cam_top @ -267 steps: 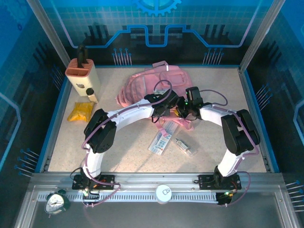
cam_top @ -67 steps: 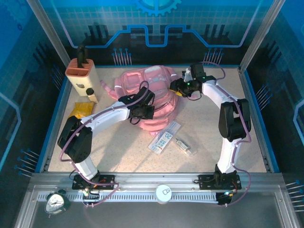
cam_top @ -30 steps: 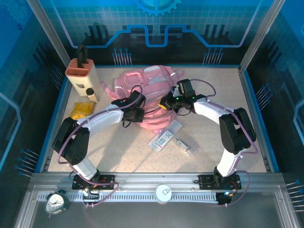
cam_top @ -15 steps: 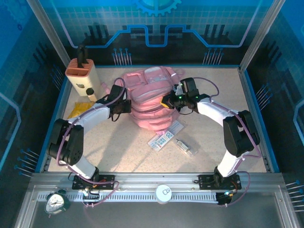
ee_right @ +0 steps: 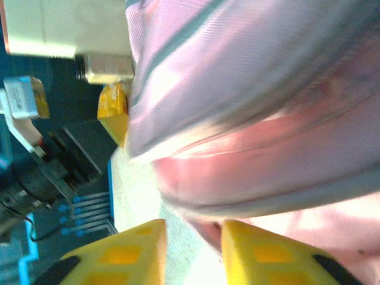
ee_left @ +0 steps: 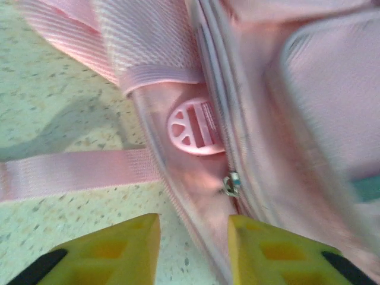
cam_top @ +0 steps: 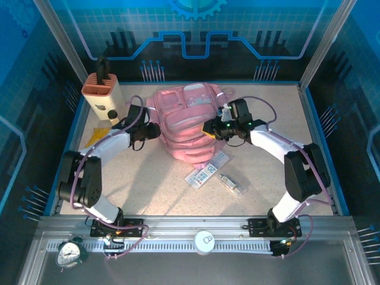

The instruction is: Pack the student bag

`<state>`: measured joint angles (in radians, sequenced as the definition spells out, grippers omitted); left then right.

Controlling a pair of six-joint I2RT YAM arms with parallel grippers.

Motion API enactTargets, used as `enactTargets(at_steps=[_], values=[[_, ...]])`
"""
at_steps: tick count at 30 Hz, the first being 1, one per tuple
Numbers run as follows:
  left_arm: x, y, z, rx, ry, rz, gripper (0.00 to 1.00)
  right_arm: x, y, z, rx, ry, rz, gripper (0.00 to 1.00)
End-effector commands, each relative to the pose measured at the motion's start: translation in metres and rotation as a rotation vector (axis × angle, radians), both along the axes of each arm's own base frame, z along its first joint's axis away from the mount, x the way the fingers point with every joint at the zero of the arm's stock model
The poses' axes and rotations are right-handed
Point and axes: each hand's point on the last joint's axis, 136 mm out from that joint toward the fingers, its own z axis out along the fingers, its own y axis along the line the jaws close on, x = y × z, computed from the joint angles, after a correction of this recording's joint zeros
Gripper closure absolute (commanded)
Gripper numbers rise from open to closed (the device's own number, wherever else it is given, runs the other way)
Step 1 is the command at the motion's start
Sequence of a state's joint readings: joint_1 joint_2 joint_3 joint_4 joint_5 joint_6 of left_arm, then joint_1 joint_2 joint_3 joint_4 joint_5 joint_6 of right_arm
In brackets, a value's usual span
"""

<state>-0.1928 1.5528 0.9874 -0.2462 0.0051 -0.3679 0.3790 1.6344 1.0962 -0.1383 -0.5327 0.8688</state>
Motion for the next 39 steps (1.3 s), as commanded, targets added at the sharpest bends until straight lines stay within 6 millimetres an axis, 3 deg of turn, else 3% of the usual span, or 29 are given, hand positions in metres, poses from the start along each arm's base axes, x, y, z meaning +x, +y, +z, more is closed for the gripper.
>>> enactTargets(at_steps=[1,4,10,15,21,26,31,39], values=[[-0.024,0.002,0.014,-0.050,0.032,0.071,0.62,-0.022,-0.013,0.012,-0.027,-0.048,0.053,0.63],[-0.047,-0.013,0.019,-0.059,0.051,0.044,0.61,-0.037,-0.025,0.010,-0.047,-0.046,0.055,0.52],[-0.099,-0.086,0.022,-0.133,0.086,-0.101,0.57,-0.078,-0.047,-0.015,-0.077,0.035,0.028,0.38],[-0.140,-0.147,0.004,-0.135,0.124,-0.250,0.57,-0.121,-0.050,-0.050,-0.145,0.124,0.042,0.36],[-0.167,-0.179,-0.027,-0.101,0.205,-0.314,0.59,-0.155,-0.039,-0.081,-0.188,0.158,0.030,0.36],[-0.163,-0.176,-0.053,-0.032,0.223,-0.260,0.61,-0.164,-0.020,-0.096,-0.196,0.164,0.031,0.38],[-0.149,-0.173,-0.066,0.022,0.206,-0.230,0.60,-0.164,-0.010,-0.104,-0.236,0.133,0.013,0.37],[-0.135,-0.169,-0.088,0.104,0.246,-0.227,0.55,-0.153,-0.022,-0.130,-0.297,0.124,-0.036,0.37]])
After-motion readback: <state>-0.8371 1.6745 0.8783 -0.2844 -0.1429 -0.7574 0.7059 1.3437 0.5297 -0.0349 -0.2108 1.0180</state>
